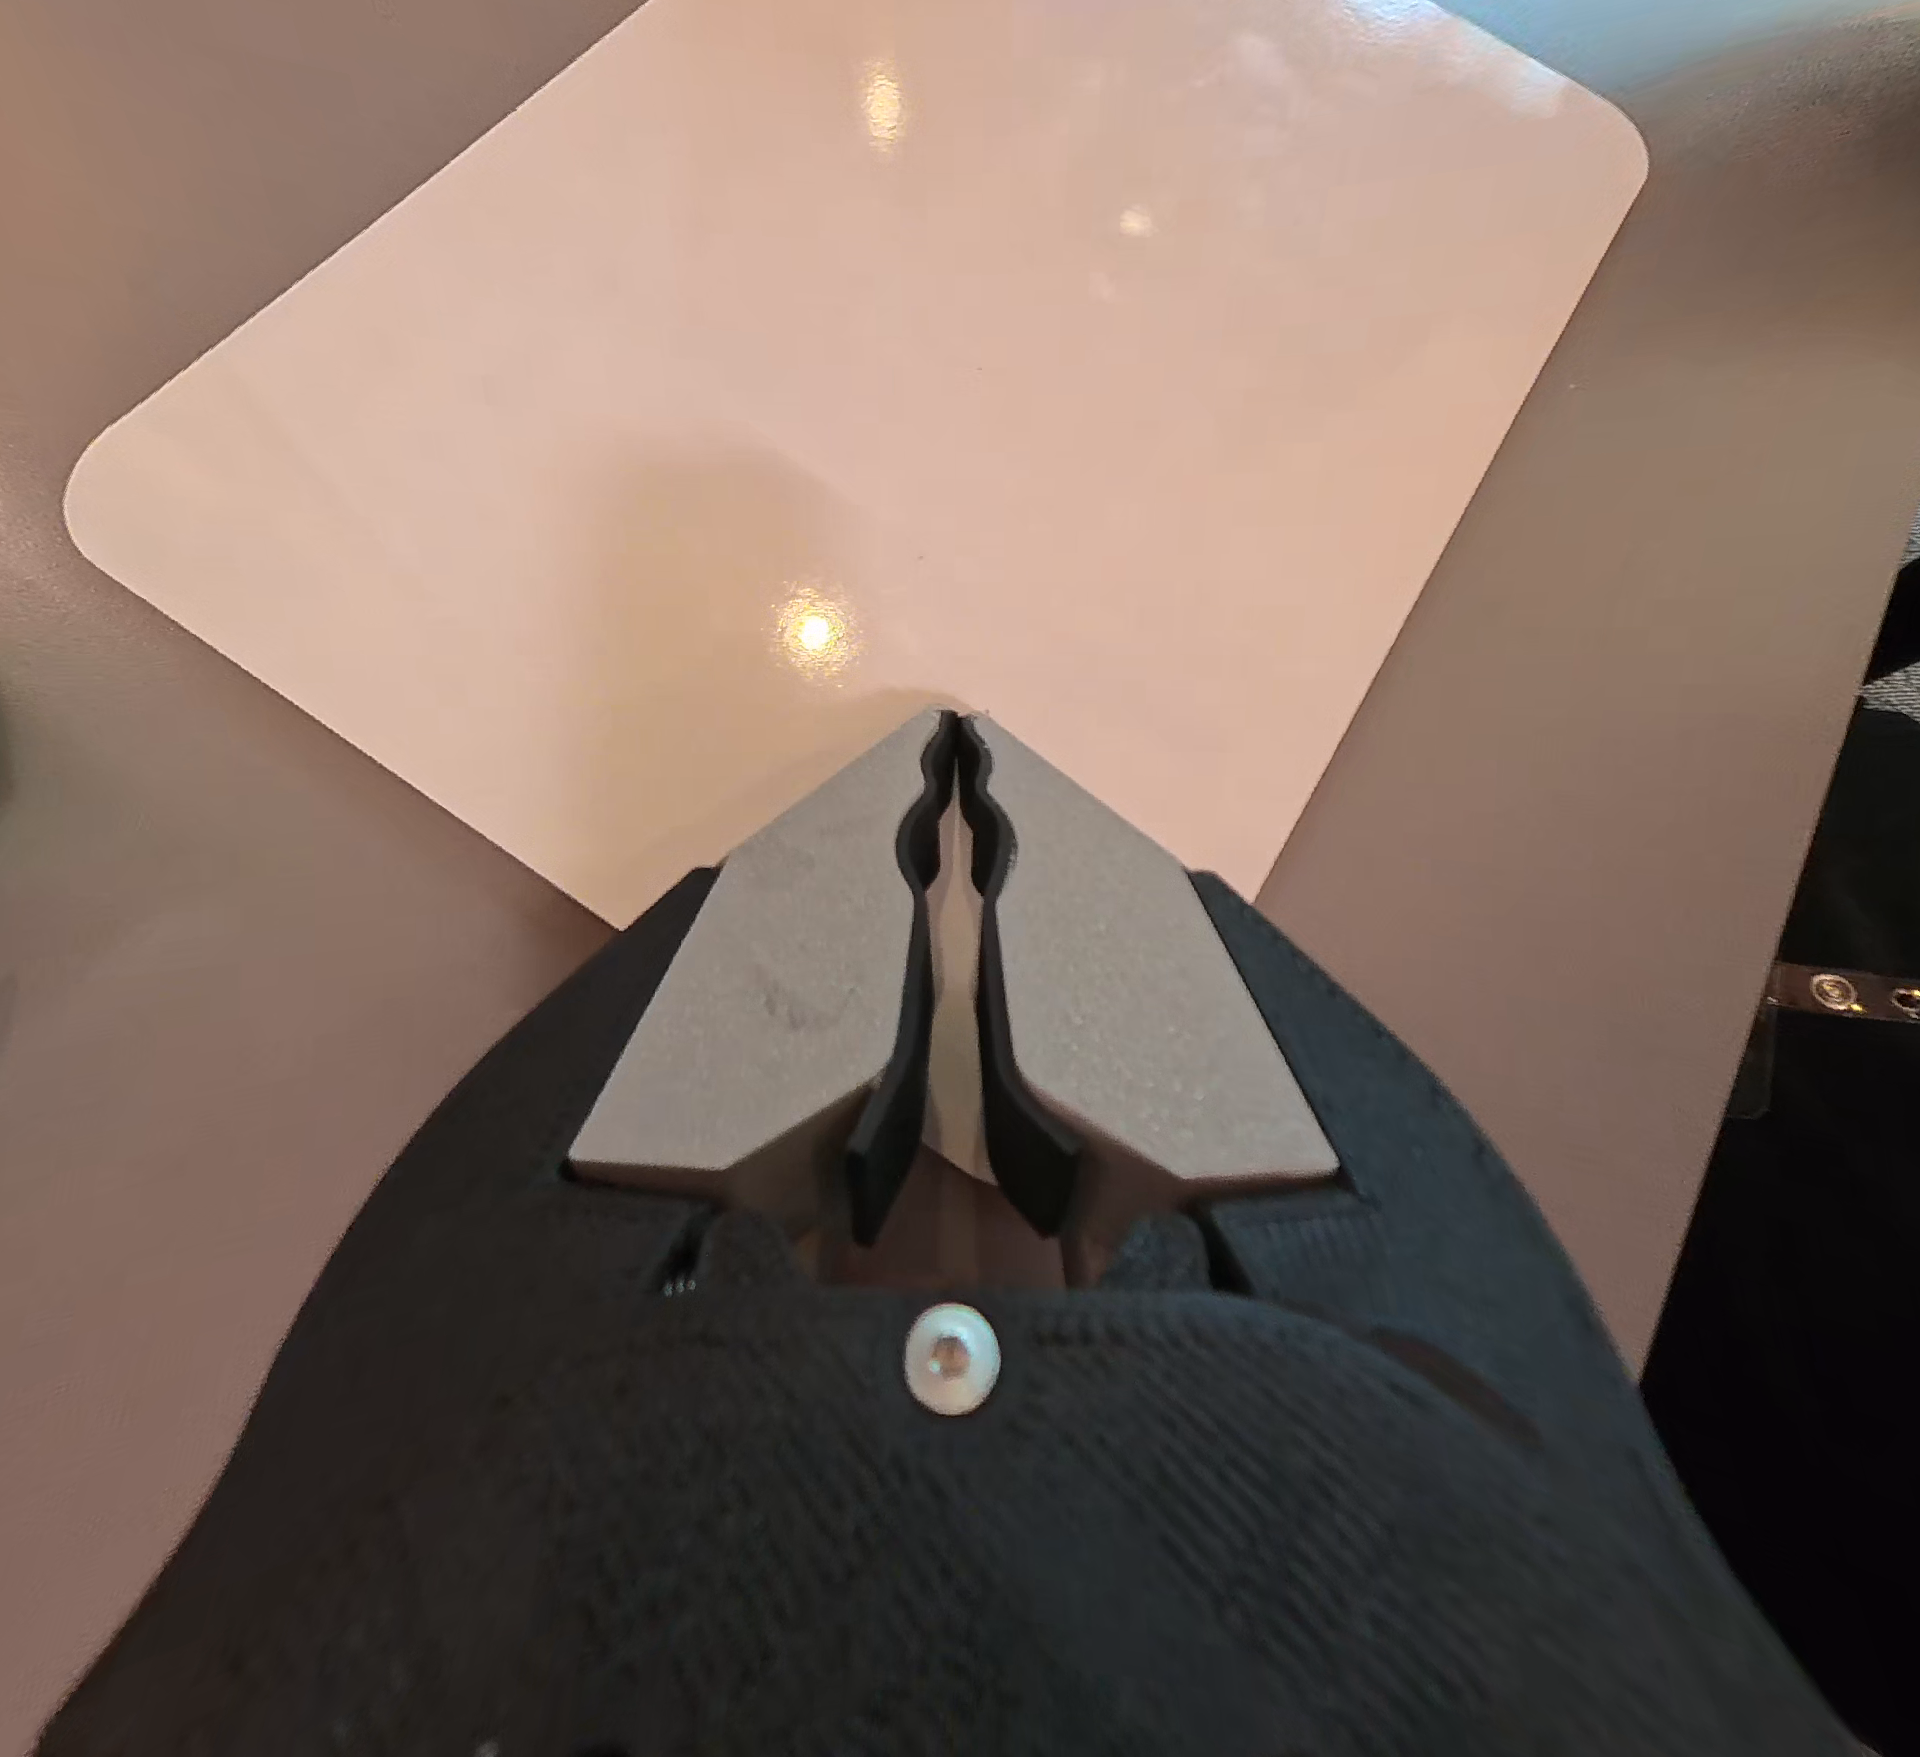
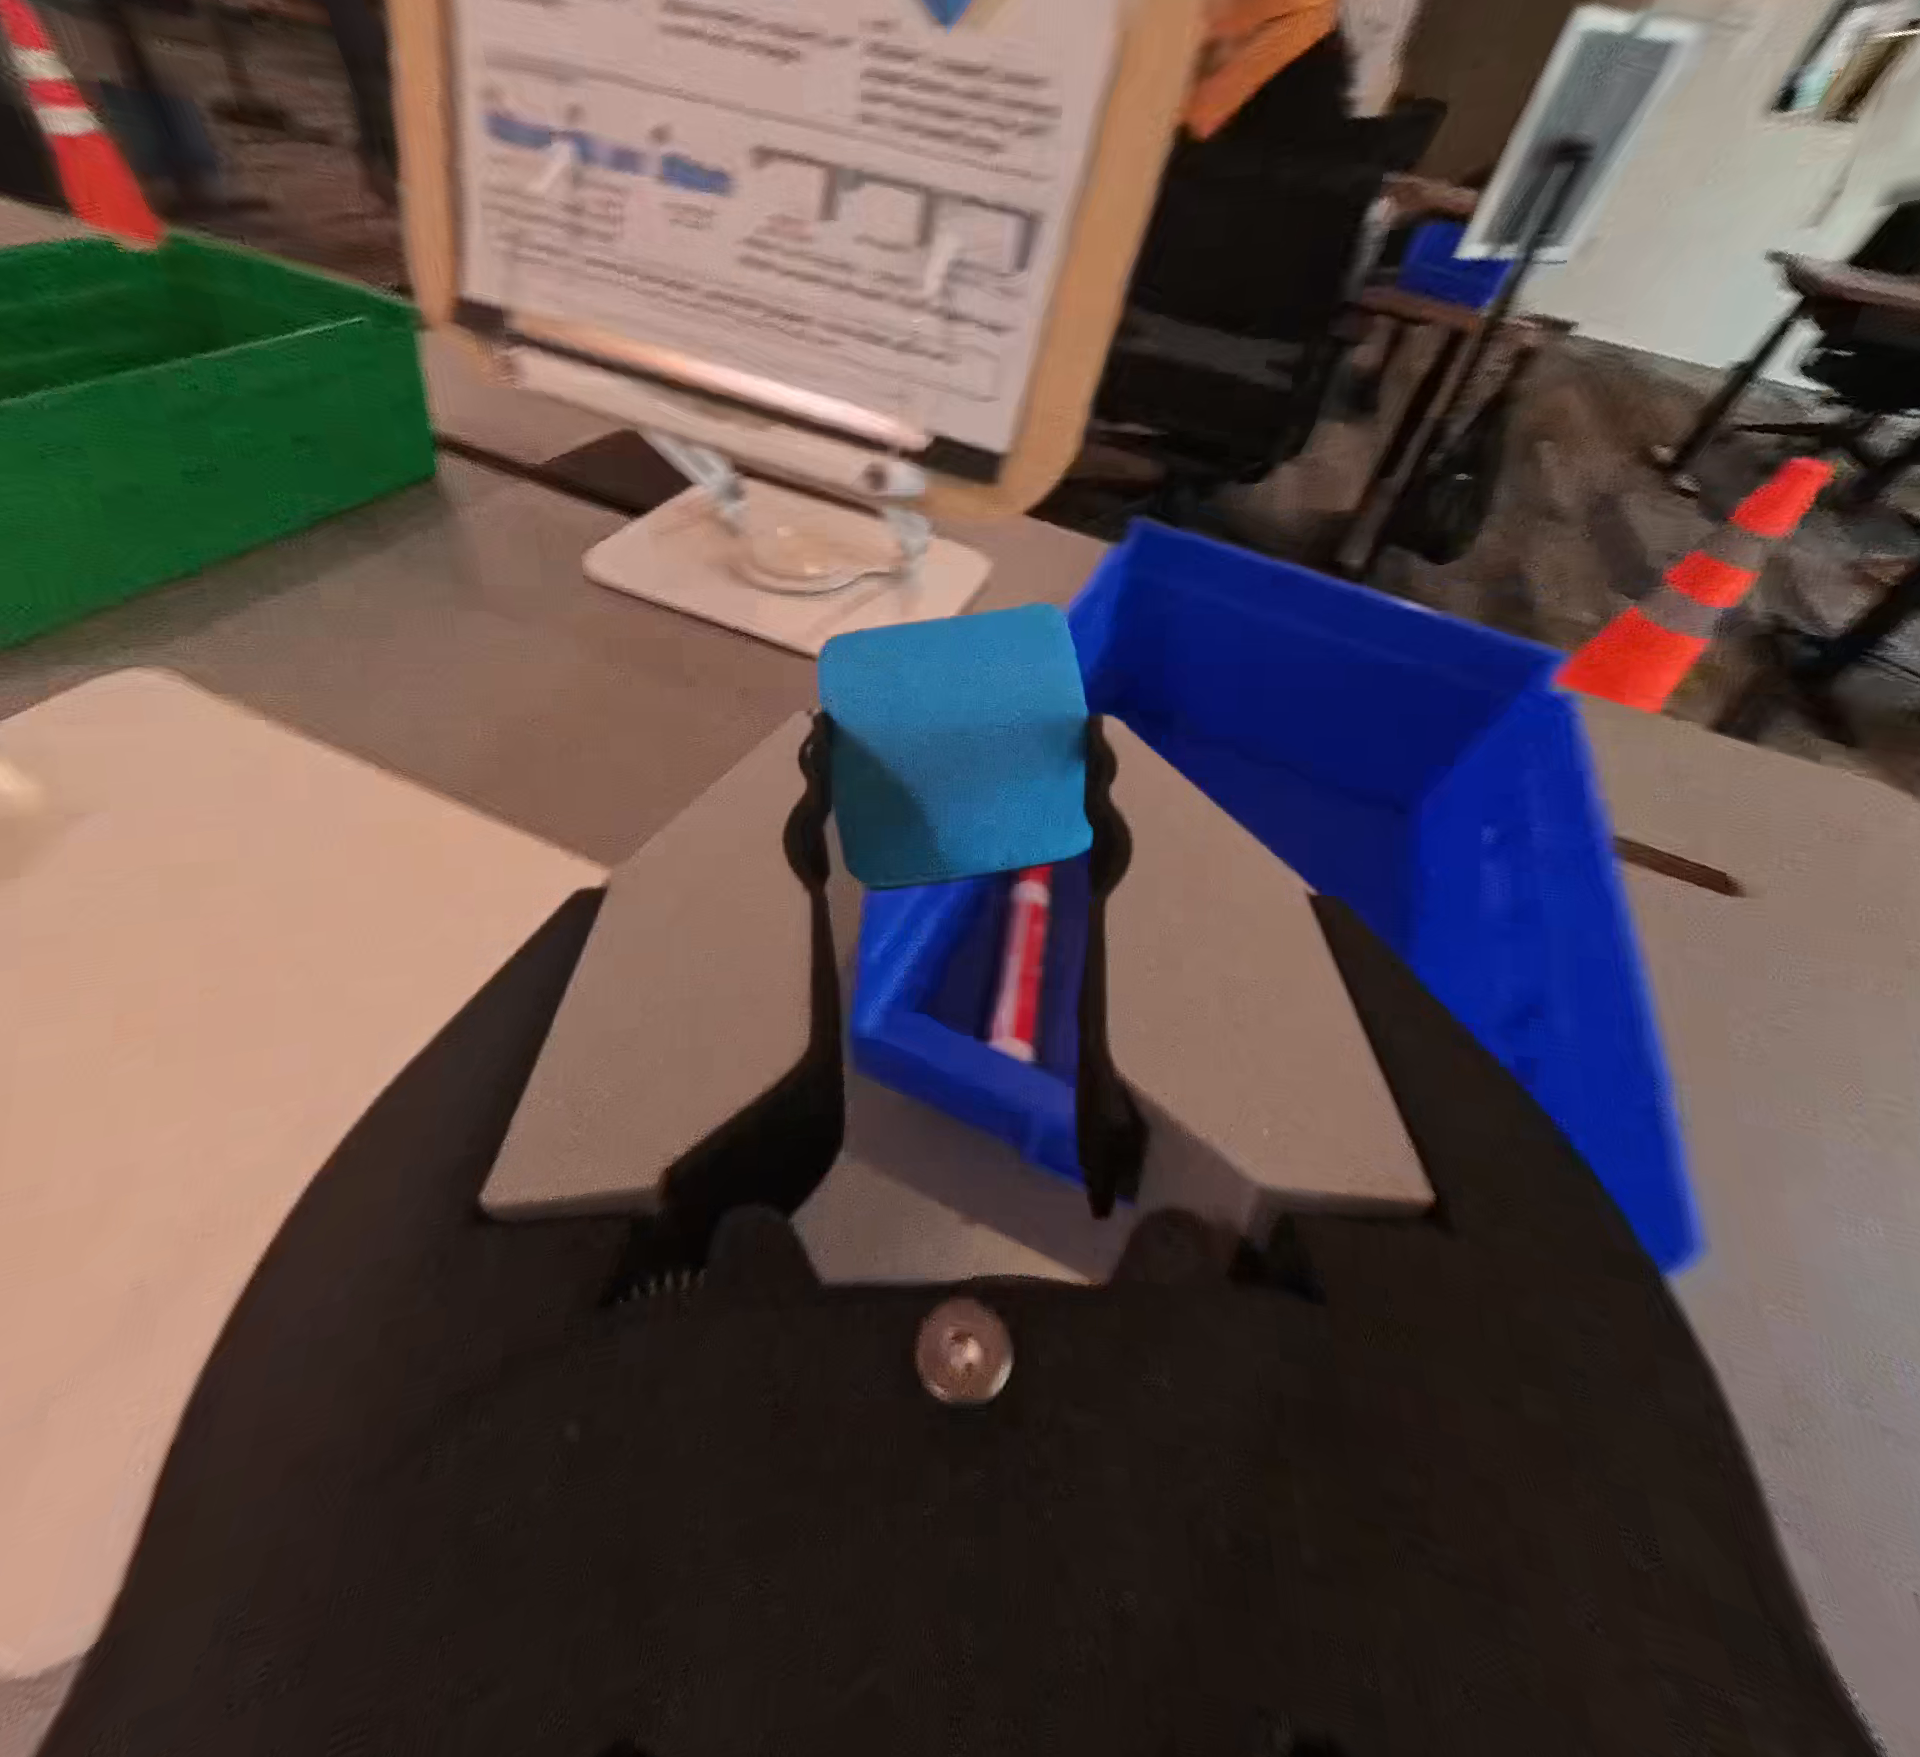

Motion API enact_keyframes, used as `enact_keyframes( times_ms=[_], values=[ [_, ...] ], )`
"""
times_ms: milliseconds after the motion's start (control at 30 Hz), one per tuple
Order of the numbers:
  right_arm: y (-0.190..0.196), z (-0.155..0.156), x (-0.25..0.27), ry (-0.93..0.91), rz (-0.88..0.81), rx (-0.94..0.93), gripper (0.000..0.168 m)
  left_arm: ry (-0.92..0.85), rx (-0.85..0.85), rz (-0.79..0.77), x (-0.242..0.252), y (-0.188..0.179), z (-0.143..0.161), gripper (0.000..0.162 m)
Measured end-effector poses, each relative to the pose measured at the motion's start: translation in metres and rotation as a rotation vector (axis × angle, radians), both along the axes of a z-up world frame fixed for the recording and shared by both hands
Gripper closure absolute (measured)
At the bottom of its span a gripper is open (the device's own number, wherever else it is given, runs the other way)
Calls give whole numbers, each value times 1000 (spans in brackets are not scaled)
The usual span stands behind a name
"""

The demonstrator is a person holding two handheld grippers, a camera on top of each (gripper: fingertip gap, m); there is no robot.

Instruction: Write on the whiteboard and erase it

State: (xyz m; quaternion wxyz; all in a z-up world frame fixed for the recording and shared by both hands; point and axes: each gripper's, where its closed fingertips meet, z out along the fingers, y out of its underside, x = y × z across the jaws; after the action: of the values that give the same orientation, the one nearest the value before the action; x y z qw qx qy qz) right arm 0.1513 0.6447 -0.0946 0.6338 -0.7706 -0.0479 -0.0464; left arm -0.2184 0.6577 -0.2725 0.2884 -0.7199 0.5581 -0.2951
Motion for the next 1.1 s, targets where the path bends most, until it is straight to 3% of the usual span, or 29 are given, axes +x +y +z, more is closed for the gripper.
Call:
enact_keyframes(
  times_ms=[67,167,367,533,600,767,933,1100],
  values=[
    [7,14,55,23,-152,-8,122,1,4,0,0,0,0,162],
    [30,-1,112,59,-280,-123,121,2,9,0,0,0,0,162],
    [62,-87,170,-149,-516,-507,121,-1,-4,3,0,0,0,162],
    [62,-160,178,-32,-490,-809,118,-2,-7,6,0,0,0,162],
    [58,-172,175,6,-466,-863,115,-2,-5,6,0,0,0,162],
    [58,-122,161,-31,-429,-679,105,-1,3,8,-1,0,0,162],
    [57,-52,76,41,-212,-406,99,5,18,-11,4,-3,3,162],
    [53,6,-36,-4,14,-79,100,-120,223,109,39,32,57,162]
  ],
)
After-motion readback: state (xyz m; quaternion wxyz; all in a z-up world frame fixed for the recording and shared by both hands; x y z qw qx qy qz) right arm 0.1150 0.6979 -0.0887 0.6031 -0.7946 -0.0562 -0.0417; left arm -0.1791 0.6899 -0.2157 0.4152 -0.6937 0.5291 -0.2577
